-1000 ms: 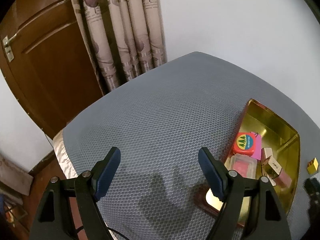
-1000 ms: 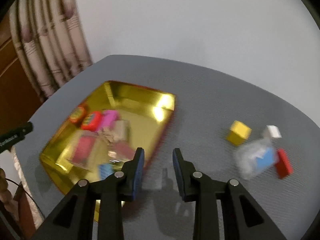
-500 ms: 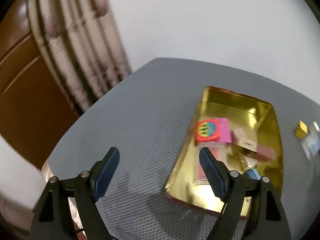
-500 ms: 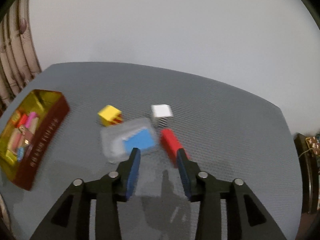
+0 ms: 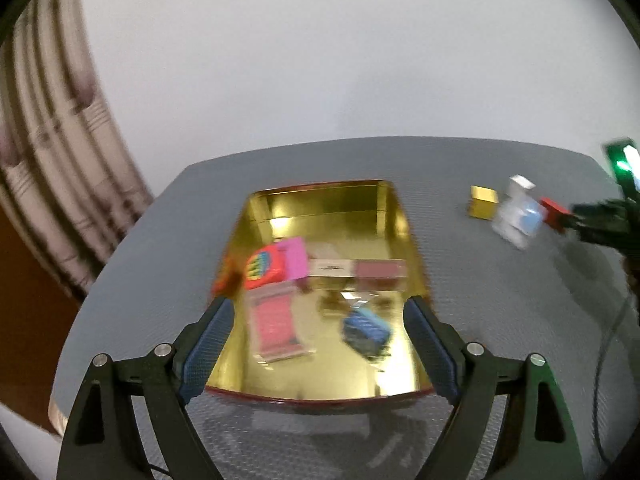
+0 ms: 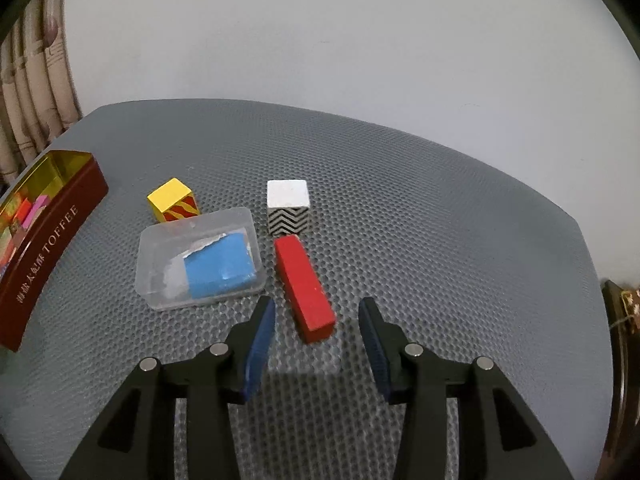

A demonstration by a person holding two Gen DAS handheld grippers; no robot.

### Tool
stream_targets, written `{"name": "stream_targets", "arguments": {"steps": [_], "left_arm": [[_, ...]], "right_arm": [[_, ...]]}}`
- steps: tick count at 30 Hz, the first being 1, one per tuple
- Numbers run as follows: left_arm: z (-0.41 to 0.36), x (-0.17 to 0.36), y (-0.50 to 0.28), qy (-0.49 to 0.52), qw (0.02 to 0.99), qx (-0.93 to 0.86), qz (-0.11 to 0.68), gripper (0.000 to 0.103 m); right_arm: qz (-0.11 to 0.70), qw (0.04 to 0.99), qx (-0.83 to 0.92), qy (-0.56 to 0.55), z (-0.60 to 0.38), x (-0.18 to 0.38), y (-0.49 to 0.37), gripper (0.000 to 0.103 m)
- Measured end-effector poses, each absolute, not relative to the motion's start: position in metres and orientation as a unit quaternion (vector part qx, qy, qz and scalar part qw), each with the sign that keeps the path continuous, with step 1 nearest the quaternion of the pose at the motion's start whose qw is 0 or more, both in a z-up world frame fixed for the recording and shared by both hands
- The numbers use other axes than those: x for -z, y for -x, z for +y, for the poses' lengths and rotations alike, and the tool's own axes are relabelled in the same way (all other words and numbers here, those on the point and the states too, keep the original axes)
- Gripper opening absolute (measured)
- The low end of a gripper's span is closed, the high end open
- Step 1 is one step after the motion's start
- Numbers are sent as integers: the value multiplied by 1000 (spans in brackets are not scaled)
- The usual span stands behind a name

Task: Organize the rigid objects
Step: 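Reach the open right gripper to the red block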

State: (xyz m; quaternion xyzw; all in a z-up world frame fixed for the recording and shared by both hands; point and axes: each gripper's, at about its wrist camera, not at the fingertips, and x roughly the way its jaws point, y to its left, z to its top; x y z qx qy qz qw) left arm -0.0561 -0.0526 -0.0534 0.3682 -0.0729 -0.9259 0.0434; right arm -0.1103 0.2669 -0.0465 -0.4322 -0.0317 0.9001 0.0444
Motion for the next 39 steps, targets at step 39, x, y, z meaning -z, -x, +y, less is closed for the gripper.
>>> {"name": "stream_targets", "arguments": {"steps": [39], "left_arm": [[120,109,189,-498,-216,830,-130,90]], "right_arm": [[32,109,-899,424,293,72,65,15]]}}
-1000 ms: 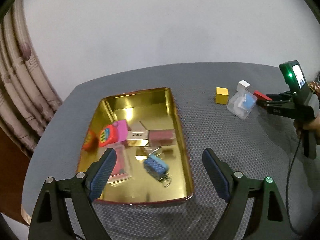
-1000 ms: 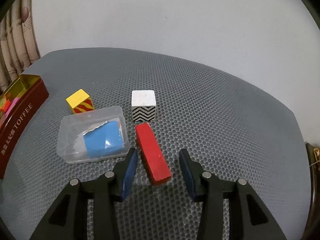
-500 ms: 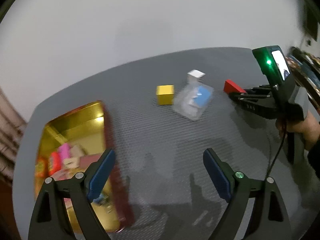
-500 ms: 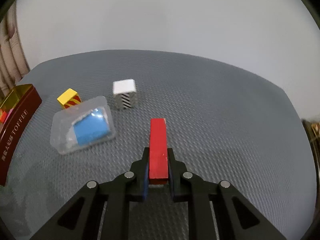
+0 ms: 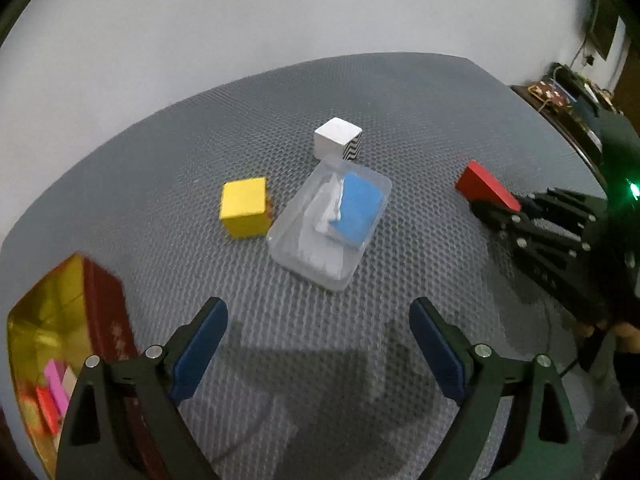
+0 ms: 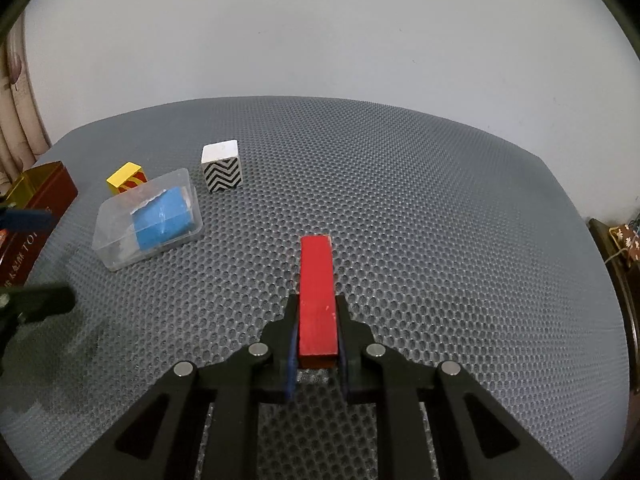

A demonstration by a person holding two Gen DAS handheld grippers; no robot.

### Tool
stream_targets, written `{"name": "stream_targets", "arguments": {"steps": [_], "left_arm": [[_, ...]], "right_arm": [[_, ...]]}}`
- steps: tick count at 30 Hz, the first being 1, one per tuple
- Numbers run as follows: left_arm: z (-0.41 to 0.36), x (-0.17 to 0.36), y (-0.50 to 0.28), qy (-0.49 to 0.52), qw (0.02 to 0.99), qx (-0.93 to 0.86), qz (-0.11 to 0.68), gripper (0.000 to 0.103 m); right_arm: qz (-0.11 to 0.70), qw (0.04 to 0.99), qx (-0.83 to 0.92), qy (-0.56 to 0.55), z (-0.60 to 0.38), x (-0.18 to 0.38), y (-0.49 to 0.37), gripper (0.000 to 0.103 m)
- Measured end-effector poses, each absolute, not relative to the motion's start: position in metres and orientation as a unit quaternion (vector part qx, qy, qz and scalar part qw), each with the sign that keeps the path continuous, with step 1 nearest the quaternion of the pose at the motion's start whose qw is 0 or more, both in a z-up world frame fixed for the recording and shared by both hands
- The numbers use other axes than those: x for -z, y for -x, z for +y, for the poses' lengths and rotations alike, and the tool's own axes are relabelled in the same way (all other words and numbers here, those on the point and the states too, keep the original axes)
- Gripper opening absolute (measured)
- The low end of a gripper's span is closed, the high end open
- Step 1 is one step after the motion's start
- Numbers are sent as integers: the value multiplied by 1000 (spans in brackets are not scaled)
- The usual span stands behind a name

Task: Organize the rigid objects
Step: 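Reach the open right gripper to the red block, then grasp the red block with the right gripper while the left grasps the clear case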

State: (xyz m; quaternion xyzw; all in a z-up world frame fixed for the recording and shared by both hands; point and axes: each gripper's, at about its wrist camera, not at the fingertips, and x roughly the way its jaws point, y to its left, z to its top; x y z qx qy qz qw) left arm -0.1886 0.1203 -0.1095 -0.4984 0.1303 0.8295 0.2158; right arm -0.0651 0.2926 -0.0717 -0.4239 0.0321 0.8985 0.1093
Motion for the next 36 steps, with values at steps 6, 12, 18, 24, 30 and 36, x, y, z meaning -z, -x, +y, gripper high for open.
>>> {"name": "stream_targets", "arguments": {"steps": [6,12,18,24,30,36], "left_arm": [[128,124,217,537,226,-802,129,90],[142,123,232,538,234,-797,143,90],[162,125,248,540,237,-792,161,91],[176,129,254,544,235,-793,141,91],[178,131,237,527,214,-805,167,56],[175,130,222,531,189,-812,153,56]], "right_arm": [[33,109,-898,424,288,72,66,15],[32,109,-898,425,292,71,67,15],[37,107,-899,424,290,69,64,15],[41,106,-899,424,290,63,56,15],[39,107,-899,424,289,64,55,15],[36,108,-898,424,284,64,53,15]]}}
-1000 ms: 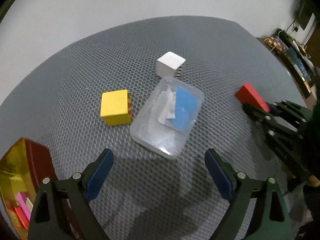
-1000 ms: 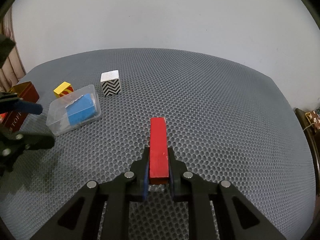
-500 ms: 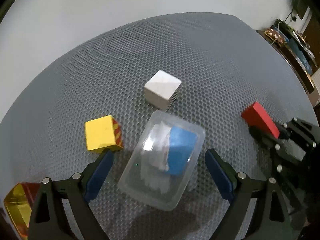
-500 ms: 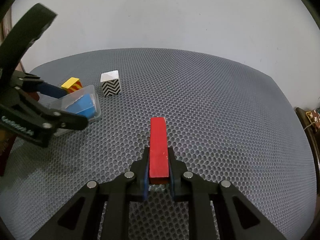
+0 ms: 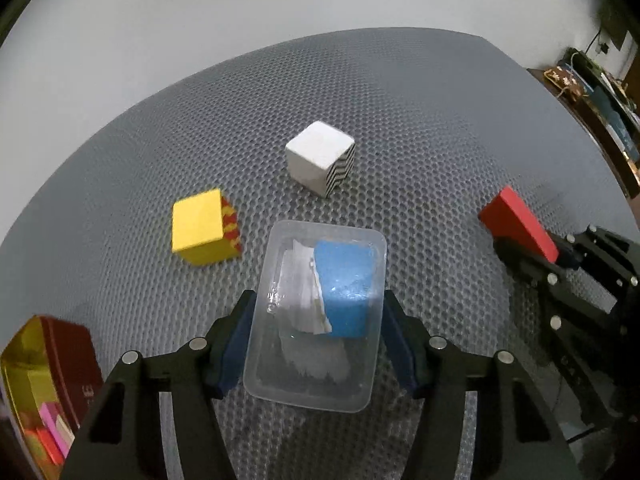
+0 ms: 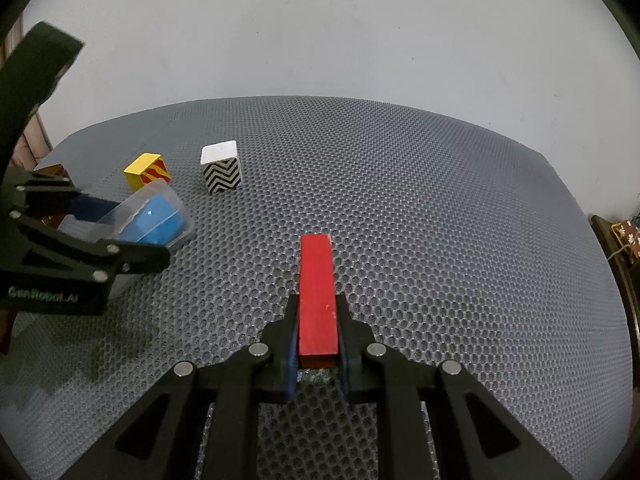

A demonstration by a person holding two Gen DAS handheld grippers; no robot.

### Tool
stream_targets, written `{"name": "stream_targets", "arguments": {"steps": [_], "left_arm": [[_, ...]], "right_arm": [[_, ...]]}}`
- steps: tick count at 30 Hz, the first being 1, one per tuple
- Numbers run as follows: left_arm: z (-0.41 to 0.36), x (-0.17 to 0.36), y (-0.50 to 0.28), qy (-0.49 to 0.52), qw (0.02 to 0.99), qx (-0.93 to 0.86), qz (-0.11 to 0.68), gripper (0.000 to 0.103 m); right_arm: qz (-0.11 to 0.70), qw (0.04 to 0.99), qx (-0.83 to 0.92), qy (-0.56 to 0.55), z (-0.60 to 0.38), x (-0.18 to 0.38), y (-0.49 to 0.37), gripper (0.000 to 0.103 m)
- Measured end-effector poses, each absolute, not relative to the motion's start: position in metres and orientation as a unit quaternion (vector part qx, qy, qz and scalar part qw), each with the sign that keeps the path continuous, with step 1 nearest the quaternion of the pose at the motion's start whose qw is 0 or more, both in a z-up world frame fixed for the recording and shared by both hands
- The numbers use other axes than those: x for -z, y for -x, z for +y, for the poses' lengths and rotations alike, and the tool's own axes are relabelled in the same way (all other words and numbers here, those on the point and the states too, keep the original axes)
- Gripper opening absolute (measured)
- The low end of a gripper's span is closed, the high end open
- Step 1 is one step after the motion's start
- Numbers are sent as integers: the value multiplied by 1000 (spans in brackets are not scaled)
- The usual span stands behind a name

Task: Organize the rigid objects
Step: 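Grasp the red block with the right gripper while the left grasps the clear case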

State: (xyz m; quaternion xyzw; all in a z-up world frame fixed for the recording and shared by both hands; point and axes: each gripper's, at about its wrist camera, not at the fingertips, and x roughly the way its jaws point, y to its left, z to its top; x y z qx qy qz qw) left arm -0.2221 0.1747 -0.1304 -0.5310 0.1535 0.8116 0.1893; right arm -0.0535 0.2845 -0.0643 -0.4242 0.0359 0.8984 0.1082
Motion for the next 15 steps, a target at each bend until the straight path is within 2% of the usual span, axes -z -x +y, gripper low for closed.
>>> {"name": "stream_targets", "arguments": {"steps": [15], "left_arm": [[158,119,178,511,130,-842,114,56]], "right_arm": [[29,112,-898,426,295,57,58,16]]}}
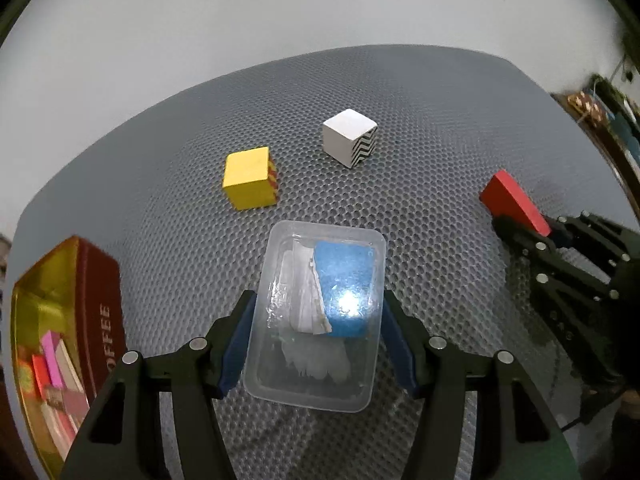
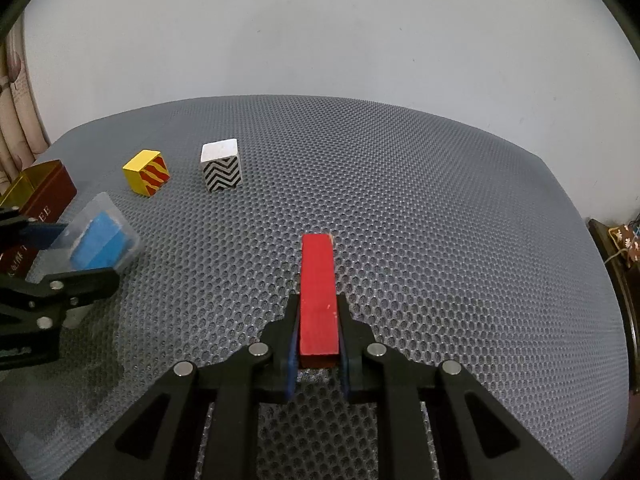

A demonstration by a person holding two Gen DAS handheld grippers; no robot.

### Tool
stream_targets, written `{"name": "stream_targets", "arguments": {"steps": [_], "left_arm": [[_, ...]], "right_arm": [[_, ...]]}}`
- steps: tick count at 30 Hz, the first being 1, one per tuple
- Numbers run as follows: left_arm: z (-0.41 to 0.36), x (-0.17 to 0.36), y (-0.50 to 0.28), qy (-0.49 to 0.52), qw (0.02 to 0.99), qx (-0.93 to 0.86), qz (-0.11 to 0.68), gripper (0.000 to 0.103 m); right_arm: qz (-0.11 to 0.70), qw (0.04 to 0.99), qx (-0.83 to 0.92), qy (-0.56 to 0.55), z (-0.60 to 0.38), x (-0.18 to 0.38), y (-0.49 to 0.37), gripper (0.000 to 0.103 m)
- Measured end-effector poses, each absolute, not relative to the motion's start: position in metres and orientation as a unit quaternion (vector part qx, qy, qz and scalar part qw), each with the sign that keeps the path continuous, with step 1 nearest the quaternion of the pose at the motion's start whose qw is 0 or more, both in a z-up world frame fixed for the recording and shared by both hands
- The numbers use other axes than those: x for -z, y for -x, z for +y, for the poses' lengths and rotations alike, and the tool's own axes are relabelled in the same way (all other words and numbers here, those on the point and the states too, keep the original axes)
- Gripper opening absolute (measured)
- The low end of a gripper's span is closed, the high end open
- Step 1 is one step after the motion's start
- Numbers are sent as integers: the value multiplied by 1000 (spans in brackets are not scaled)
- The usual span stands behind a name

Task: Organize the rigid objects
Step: 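Grasp the red block with the right gripper while the left grasps the clear case, then carry the clear case into the gold tin and open the left gripper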

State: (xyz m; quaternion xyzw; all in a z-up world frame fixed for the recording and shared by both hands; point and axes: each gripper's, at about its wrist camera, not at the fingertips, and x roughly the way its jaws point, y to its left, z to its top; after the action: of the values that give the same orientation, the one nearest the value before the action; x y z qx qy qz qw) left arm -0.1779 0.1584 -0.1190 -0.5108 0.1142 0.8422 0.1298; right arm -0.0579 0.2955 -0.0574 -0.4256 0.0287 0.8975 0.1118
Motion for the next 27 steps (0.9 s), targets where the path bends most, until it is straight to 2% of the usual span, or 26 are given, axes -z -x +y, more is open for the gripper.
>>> {"name": "stream_targets", "arguments": {"steps": [10,21,27], "left_arm": [[160,108,160,506,95,-853,86,56],[135,71,147,481,53,-873,62,56],[75,55,136,477,29,-877,54,56]], "right_arm": [[23,114,-897,426,294,57,61,16],[21,115,-897,427,293,58,63,16],[21,115,-897,426,292,59,63,16]]}}
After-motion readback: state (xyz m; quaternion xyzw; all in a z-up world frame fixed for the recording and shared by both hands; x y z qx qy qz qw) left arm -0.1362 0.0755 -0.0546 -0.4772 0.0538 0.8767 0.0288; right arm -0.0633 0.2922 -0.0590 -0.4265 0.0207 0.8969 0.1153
